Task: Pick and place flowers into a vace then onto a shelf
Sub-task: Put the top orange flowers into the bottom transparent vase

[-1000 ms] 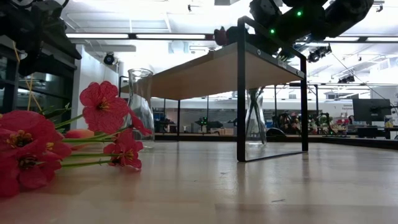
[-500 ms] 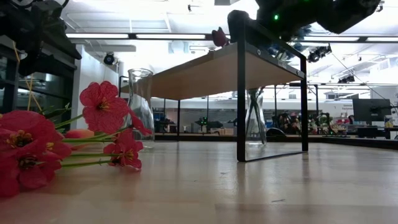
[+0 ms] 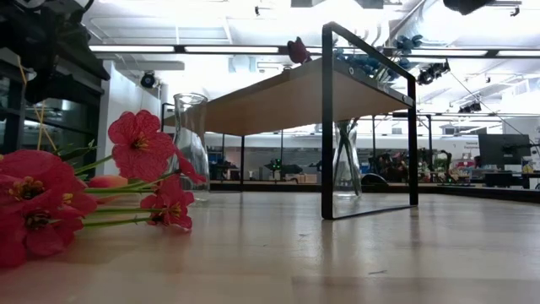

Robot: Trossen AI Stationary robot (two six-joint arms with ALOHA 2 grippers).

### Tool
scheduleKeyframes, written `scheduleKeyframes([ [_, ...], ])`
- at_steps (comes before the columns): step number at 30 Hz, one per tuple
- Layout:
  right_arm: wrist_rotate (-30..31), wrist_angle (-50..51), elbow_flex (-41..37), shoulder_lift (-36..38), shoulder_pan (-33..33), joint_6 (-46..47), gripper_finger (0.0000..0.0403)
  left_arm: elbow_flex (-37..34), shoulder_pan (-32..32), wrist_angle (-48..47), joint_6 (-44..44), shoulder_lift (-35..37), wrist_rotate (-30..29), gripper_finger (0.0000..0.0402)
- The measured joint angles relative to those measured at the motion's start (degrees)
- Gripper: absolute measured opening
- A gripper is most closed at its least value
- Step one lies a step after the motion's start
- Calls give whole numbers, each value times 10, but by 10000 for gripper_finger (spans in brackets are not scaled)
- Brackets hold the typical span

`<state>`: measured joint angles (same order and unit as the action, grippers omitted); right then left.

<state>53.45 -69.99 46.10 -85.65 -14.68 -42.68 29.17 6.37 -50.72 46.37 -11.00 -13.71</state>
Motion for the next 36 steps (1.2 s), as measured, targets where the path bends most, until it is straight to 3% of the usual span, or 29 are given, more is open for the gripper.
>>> scheduleKeyframes([
  [5,0,53,87,0,-24,-94,99,0,0,0,0,0,44,333],
  [12,0,186,211,0,-45,-148,99,0,0,-13,23,0,88,333],
  [27,15,360,412,0,-53,-144,99,0,0,-43,96,-8,118,333],
  [36,15,407,463,0,-53,-138,99,0,0,-33,152,-81,97,333],
])
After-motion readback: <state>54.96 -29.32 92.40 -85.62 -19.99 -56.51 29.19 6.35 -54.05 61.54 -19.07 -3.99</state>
